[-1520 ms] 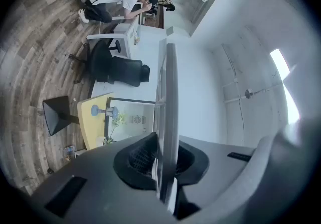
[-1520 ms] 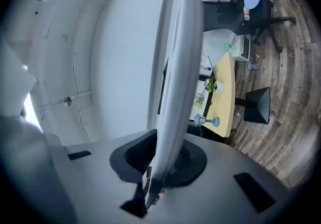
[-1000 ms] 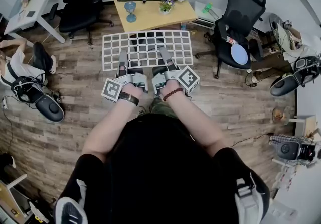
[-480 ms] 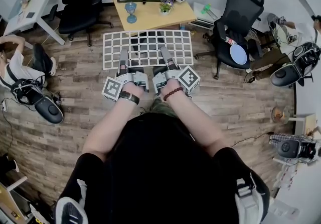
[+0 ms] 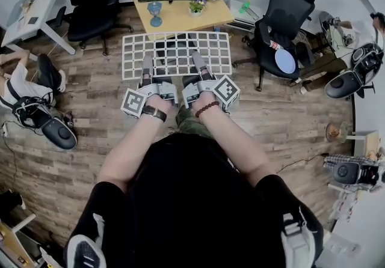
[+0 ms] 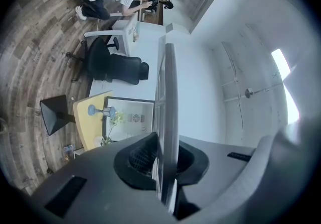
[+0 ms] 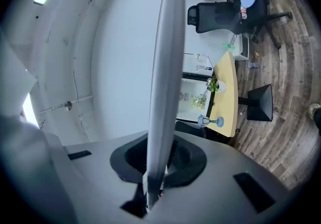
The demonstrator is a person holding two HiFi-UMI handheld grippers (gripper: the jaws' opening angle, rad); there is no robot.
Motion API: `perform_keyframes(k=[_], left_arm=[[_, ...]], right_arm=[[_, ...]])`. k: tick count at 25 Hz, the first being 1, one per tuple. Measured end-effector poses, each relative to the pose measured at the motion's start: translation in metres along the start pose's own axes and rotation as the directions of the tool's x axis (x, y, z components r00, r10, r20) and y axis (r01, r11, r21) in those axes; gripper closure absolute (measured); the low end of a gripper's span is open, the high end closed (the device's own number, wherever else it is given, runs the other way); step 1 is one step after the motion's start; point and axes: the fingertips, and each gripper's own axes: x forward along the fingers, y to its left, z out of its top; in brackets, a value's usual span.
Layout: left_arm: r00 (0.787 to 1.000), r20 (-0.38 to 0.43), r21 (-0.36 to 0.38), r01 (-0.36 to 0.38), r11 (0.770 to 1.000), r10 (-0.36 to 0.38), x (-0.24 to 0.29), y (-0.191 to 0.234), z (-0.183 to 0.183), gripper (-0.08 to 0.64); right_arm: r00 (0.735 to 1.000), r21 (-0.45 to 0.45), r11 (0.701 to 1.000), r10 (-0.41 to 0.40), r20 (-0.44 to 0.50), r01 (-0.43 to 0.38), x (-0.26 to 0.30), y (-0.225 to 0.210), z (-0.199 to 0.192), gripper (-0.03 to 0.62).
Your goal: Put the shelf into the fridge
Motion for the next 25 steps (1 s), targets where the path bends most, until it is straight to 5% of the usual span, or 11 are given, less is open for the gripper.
perform_keyframes(k=[25], left_arm=[[0.999,0.03,0.04,-0.035,0.999,0.034,0.096,0.023,0.022,0.525]], right_arm=[[0.999,0.045,0.999,-0.009,-0.052,0.012,0.099,-0.019,0.024,0.548]])
